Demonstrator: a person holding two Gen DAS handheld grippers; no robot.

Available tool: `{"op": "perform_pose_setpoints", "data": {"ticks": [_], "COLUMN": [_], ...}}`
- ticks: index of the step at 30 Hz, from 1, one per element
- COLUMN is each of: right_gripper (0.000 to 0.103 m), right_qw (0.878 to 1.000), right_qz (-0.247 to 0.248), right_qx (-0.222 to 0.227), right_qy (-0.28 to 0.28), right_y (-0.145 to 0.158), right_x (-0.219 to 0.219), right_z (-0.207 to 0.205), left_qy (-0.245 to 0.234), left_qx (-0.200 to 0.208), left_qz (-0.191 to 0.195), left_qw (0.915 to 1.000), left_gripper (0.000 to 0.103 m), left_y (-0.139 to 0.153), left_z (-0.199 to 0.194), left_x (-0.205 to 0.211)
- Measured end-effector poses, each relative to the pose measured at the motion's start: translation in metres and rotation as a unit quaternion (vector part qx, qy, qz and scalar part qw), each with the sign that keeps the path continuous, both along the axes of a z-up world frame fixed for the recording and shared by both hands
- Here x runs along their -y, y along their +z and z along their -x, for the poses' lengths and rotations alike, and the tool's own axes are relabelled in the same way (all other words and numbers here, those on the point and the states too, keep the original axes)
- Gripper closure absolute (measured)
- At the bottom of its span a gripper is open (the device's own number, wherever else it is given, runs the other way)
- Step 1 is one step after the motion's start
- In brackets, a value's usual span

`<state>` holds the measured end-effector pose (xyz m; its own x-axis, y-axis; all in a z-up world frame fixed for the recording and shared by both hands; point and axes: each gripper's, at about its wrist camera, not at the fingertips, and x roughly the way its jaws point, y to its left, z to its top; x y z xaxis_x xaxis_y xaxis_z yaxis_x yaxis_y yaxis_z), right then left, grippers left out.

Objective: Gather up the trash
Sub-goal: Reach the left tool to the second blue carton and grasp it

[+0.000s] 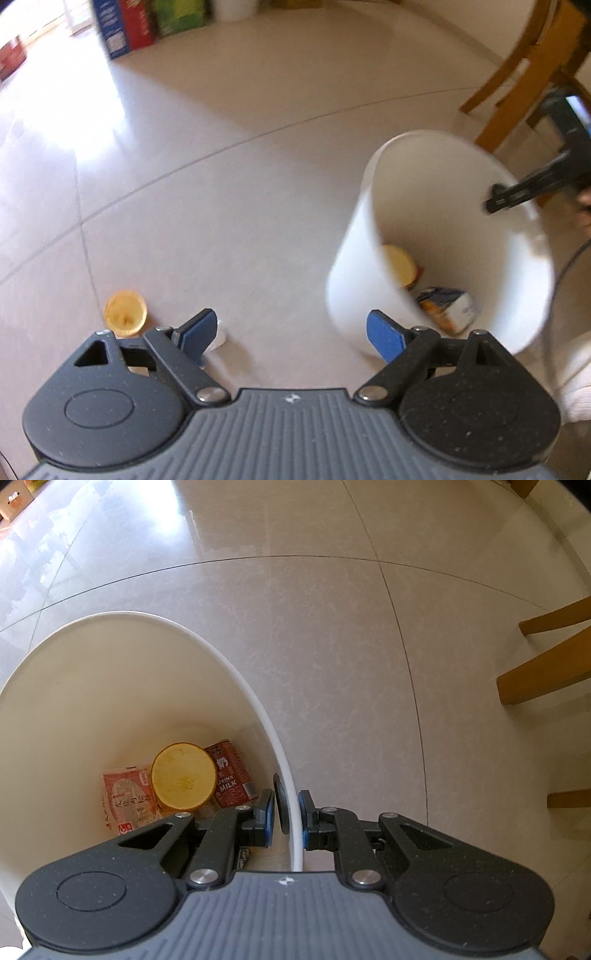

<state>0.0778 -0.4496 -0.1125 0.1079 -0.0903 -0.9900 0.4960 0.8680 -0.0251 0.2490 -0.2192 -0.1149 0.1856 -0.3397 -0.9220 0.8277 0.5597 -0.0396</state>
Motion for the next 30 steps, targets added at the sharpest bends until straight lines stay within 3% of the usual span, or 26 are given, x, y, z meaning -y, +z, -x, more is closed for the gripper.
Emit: {"op": "perform_pose_setpoints", "data": {"ticks": [11,19,25,30], "right_gripper": [0.086,0.086,0.086,0.085], "right_qw": [1.000,1.000,0.999,0.999], "right_qz": [0.020,0.021,0.027,0.030], "right_qx": [-0.006,-0.007,-0.008,-0.010], "right_qy": [0.014,0.011,0.016,0.017], "right_y": [-0.001,-0.003,-0.003,-0.004], "right_x": [-0.009,-0.010,-0.012,-0.014], "right_z": [-0.002,-0.003,-0.003,-0.004], "left_qy": [0.075,0.052,0.041,0.036], "left_qx": [-0.022,-0.003,-0.007,-0.005], "left_qz": [-0.028,-0.086,-0.101,-0.117], "left_qw": [0.9965,0.9949,0.9940,0.9925], "left_gripper": [0.015,0.016,0.016,0.023], "left_y": [-0.106,-0.174,-0.206,-0.225], "left_z": [-0.045,-0.059,-0.067,-0.074], "left_x": [-0.061,-0.077,-0.081,-0.082]}}
